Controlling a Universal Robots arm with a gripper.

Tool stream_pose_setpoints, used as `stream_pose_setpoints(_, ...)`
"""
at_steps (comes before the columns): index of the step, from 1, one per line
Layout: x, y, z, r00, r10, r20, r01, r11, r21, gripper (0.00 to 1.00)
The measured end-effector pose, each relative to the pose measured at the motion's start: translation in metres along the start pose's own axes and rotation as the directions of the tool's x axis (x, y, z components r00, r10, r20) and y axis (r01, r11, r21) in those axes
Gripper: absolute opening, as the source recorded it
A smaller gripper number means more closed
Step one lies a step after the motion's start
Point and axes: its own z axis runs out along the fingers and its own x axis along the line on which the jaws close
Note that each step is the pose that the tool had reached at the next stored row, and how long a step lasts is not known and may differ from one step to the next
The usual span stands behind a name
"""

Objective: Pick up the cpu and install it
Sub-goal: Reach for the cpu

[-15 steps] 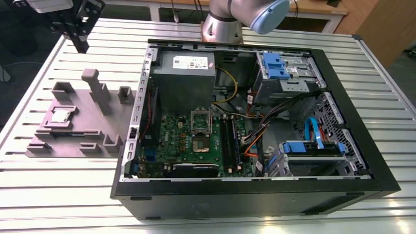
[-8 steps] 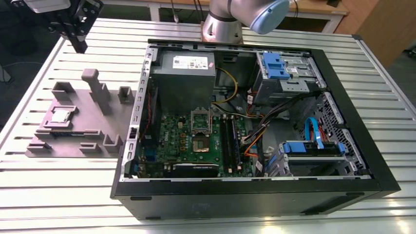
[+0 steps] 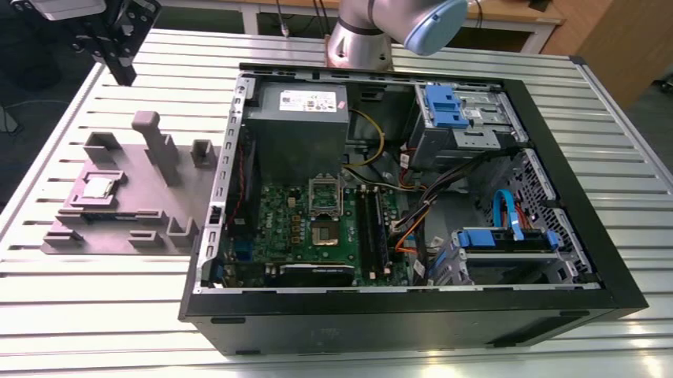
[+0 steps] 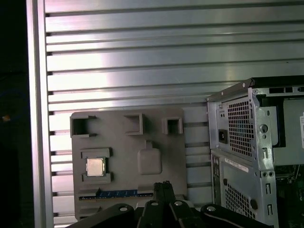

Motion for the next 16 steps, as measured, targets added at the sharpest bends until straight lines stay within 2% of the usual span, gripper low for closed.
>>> stream_pose_setpoints(13, 0.0018, -0.0001, -0.0001, 1.0000, 0.000, -0.0001, 0.000, 1.0000, 0.0000, 0.10)
stream_pose_setpoints(14, 0.0063, -0.0005, -0.0001, 1.0000, 0.000, 0.0000, 0.000, 1.0000, 0.0000, 0.10)
stream_pose_setpoints(16, 0.0064, -0.0005, -0.0001, 1.0000, 0.000, 0.0000, 0.000, 1.0000, 0.0000, 0.10)
